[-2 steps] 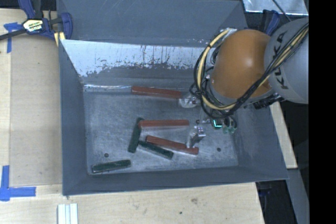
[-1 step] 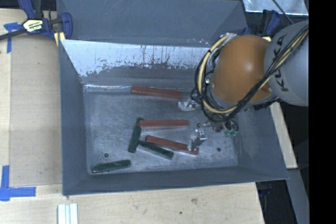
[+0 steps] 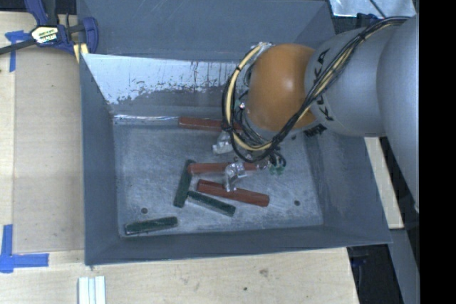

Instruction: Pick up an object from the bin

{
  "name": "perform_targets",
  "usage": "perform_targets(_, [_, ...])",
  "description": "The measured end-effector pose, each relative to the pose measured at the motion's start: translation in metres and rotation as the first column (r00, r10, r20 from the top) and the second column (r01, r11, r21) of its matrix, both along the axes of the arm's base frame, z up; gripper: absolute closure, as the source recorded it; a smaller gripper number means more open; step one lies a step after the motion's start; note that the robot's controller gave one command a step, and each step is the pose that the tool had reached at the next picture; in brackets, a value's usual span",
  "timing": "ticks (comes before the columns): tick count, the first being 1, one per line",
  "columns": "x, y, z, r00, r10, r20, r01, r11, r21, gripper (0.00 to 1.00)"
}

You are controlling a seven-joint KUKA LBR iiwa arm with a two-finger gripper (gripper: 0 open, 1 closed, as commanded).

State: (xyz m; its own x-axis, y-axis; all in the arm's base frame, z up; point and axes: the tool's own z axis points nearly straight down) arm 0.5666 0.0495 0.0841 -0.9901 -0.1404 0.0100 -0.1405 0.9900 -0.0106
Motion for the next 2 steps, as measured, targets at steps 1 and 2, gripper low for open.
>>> perform_targets(1, [0.0,0.0,0.0,1.0,0.0,0.0,0.0,1.0,0.0,1.0])
perform_targets(2, [-0.009,0.0,0.135,0.948,0.317,0.015,-0.317,0.948,0.011,1.0])
